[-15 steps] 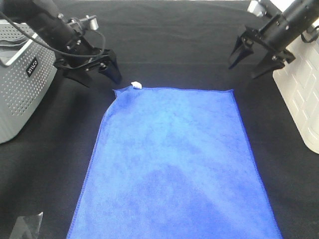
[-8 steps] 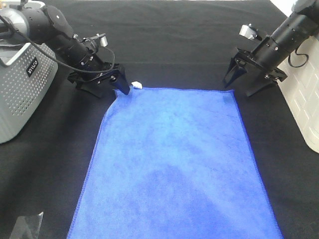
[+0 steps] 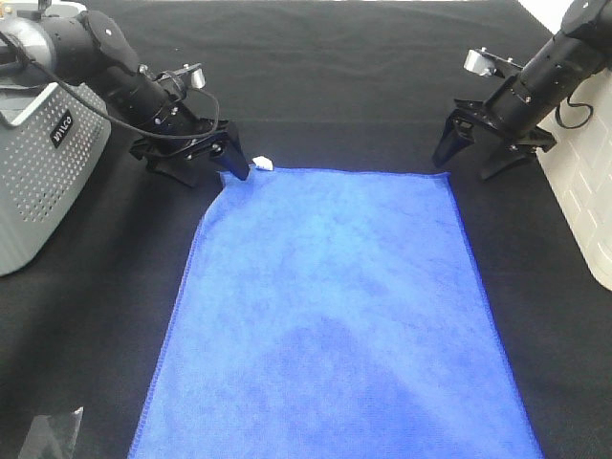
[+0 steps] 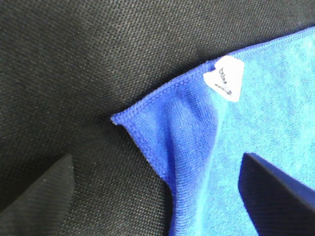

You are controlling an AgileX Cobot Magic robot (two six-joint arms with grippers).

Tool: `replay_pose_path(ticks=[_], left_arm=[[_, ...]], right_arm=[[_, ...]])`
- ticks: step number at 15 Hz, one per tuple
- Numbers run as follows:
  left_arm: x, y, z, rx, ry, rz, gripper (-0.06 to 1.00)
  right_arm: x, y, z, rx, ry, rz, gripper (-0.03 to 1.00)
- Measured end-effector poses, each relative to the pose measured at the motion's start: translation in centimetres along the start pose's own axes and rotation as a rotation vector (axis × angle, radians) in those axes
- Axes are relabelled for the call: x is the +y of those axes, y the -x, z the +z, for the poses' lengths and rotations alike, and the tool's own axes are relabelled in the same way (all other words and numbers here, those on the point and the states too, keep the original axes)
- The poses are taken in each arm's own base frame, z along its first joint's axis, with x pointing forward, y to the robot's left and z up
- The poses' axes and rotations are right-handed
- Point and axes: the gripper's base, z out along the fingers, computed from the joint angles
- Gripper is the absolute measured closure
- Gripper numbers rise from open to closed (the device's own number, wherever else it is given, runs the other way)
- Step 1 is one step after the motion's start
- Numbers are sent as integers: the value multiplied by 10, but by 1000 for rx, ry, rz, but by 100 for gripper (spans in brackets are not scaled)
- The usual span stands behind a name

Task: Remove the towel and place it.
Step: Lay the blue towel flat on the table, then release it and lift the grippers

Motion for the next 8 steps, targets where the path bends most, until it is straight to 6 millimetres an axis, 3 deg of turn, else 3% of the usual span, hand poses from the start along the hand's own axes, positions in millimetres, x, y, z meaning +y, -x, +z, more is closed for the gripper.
replay_pose_path(ticks=[8], left_arm=[[0, 0, 0, 1, -1, 2, 11]], right_arm=[[-5, -4, 17, 27, 4, 14, 20]])
